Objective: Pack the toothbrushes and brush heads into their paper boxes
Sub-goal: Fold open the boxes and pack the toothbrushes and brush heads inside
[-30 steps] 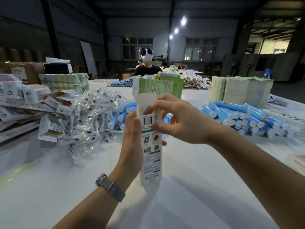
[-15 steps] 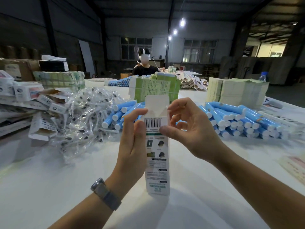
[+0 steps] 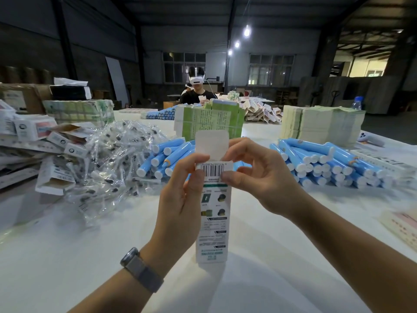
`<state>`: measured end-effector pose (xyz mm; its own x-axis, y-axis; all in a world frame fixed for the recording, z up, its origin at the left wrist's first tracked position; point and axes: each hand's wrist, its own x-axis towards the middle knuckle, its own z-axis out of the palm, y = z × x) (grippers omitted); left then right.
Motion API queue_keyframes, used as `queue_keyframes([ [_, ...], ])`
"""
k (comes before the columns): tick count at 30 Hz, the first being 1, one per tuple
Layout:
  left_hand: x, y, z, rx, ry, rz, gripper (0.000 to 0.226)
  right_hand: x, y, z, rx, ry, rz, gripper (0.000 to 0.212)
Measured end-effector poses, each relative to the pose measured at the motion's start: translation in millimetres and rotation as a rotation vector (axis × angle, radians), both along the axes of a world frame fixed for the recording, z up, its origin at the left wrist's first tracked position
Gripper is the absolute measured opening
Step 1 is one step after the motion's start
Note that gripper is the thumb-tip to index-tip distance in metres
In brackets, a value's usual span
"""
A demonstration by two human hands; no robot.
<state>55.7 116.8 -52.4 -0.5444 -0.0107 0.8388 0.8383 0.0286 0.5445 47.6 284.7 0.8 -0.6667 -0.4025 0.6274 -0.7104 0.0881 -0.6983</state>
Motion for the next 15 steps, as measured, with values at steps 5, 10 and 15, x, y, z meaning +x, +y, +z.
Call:
queue_keyframes([
  [5,1.7,1.6,0.2,0.043,-0.054,-0.06,0.024,-1.1,-4.2,0.0,-0.093,0.067,-0.012,0.031],
  [10,0.6,-1.5,2.0,0.083,-0.077,-0.127,0.032,-0.6,-4.7,-1.1,-0.067,0.095,-0.082,0.054],
  [15,-2.3,-1.6,1.3,0.089,-0.082,-0.076,0.029,3.6,-8.1,0.6,0.057,0.198,-0.134,0.025],
])
